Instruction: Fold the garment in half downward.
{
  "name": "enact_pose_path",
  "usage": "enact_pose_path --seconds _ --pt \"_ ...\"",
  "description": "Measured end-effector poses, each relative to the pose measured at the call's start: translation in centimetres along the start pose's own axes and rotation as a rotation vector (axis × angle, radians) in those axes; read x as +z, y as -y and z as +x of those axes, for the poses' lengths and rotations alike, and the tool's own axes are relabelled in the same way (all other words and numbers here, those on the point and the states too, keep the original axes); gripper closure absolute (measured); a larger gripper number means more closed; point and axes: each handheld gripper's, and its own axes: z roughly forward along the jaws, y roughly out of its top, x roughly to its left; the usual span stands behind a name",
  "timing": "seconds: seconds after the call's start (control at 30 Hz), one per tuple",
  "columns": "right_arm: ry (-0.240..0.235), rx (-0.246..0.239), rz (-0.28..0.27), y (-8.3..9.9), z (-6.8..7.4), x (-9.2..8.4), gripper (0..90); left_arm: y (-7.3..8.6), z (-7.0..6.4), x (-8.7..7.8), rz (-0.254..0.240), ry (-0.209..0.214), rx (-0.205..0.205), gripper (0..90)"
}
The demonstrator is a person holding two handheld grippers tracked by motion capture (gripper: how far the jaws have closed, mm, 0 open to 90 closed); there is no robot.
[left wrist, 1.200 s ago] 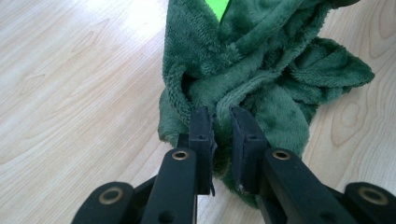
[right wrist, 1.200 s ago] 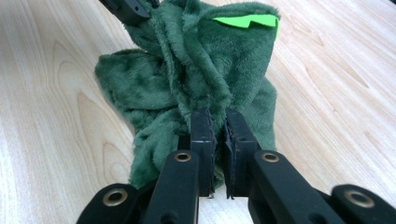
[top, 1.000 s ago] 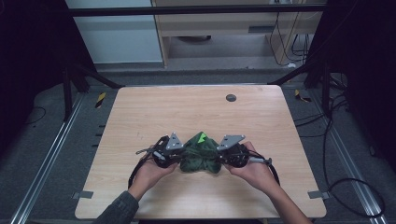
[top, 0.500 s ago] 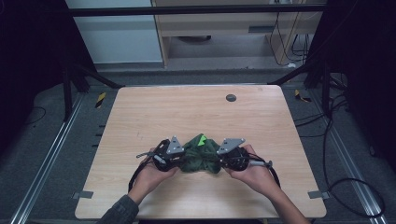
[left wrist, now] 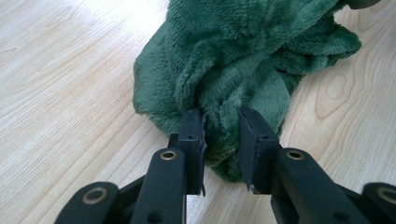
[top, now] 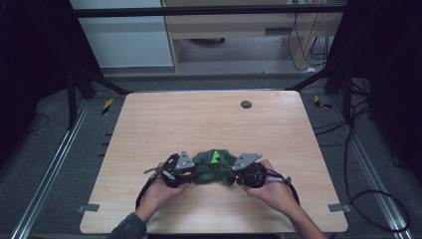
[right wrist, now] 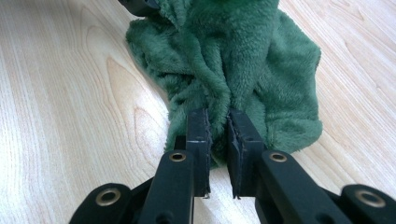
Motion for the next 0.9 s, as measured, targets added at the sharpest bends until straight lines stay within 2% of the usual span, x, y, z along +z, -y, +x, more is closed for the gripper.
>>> enact_pose_path --seconds 0.9 --pt "0.0 0.01 -0.001 1.4 0.5 0.0 74.3 1.7 -0.1 0.1 -0.012 0.0 -0.049 70.3"
